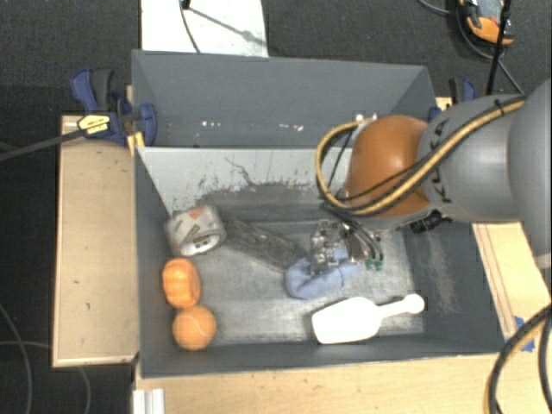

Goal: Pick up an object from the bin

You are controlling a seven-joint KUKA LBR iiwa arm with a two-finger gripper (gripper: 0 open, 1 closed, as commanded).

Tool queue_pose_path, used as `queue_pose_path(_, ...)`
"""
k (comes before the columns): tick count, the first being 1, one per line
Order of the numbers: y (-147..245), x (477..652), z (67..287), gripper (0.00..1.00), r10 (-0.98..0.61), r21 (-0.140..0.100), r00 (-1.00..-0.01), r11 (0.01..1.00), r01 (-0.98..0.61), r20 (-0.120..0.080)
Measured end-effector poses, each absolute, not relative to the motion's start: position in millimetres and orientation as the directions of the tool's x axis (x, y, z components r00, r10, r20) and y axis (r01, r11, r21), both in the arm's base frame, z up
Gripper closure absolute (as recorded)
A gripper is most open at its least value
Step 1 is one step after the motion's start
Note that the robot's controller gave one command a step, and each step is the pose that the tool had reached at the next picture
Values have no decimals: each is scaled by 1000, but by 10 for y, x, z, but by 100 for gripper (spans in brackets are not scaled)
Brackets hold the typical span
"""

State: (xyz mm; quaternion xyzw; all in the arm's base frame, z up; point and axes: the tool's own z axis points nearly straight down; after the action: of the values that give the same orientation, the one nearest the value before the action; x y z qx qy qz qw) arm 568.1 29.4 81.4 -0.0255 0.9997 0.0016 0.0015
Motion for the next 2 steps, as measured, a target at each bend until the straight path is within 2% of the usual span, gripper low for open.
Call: queue_pose_path(2, 289, 5675, 1024, 100, -49, 1, -999, 999, -49, 1)
